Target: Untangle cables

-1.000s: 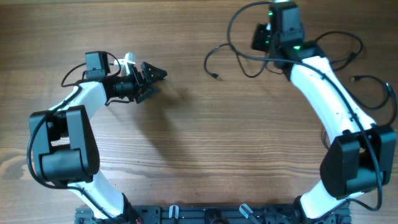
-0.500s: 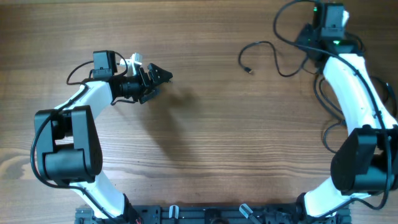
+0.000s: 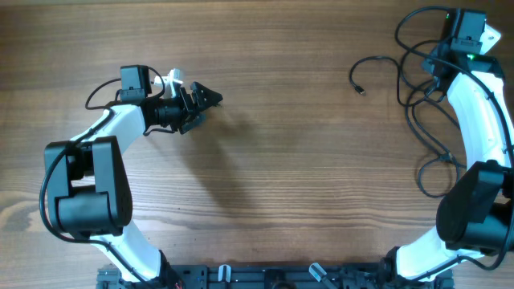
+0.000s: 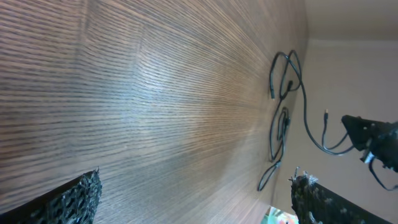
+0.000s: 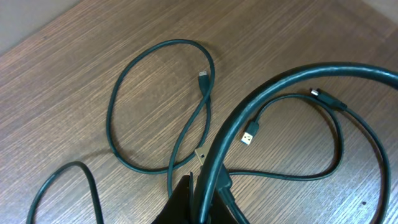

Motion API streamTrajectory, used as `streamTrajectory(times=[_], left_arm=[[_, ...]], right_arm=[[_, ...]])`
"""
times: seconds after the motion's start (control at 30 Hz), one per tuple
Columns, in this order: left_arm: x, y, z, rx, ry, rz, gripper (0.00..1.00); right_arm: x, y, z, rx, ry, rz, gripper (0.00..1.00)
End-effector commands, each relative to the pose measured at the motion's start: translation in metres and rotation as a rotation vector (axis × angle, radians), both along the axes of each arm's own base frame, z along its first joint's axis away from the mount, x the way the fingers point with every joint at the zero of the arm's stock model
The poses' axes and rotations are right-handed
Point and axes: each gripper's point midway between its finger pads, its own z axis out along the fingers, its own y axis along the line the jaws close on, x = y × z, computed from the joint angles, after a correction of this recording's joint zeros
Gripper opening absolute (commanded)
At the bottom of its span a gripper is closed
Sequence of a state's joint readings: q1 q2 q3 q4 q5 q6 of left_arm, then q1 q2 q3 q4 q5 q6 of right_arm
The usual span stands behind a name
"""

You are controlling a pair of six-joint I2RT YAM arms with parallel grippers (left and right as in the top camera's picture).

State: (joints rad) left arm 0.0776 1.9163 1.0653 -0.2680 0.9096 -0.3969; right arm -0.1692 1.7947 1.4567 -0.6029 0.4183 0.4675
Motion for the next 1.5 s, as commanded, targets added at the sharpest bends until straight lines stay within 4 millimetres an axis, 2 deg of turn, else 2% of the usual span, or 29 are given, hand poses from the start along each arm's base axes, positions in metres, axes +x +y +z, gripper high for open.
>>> streamTrajectory(times=[0.0, 0.13, 0.27, 0.3, 0.33, 0.4, 0.57, 0.67, 0.87, 1.33, 1.47], left_arm=[[0.0, 0.001, -0.003, 0.027, -0.015, -0.007, 1.0], [0.0, 0.001, -0.003, 0.027, -0.015, -0.007, 1.0], [0.0, 0.001, -0.003, 0.027, -0.015, -0.007, 1.0], [0.0, 0.001, -0.003, 0.027, -0.015, -0.007, 1.0], [0.0, 0.001, -0.003, 0.027, -0.015, -0.007, 1.0], [0.0, 0.001, -0.003, 0.027, -0.015, -0.007, 1.0], [0.0, 0.001, -0.003, 0.027, -0.015, -0.007, 1.0], [0.0, 0.001, -0.003, 0.027, -0.015, -0.007, 1.0], [0.0, 0.001, -0.003, 0.027, -0.015, -0.007, 1.0], [0.0, 0.001, -0.003, 0.027, -0.01, -0.007, 1.0], [-0.007, 0.001, -0.006, 0.023, 0.028, -0.007, 0.99]], right_arm=[[0.007, 0.007, 0.01, 0.033, -0.046, 0.028, 0.05], [0.008, 0.009, 0.009, 0.043, -0.048, 0.035, 0.1], [0.008, 0.009, 0.009, 0.043, -0.047, 0.035, 0.23], [0.007, 0.009, 0.009, 0.043, -0.047, 0.035, 0.29], [0.007, 0.009, 0.009, 0.044, -0.045, 0.035, 0.41], [0.007, 0.009, 0.008, 0.044, -0.042, 0.035, 0.54], [0.004, 0.01, 0.006, 0.047, -0.03, 0.035, 0.72], [0.002, 0.013, 0.003, 0.067, -0.016, 0.047, 1.0], [-0.011, 0.024, -0.01, 0.123, 0.057, 0.07, 1.0], [-0.01, 0.024, -0.01, 0.122, 0.056, 0.072, 1.0], [-0.01, 0.024, -0.01, 0.122, 0.056, 0.072, 1.0]])
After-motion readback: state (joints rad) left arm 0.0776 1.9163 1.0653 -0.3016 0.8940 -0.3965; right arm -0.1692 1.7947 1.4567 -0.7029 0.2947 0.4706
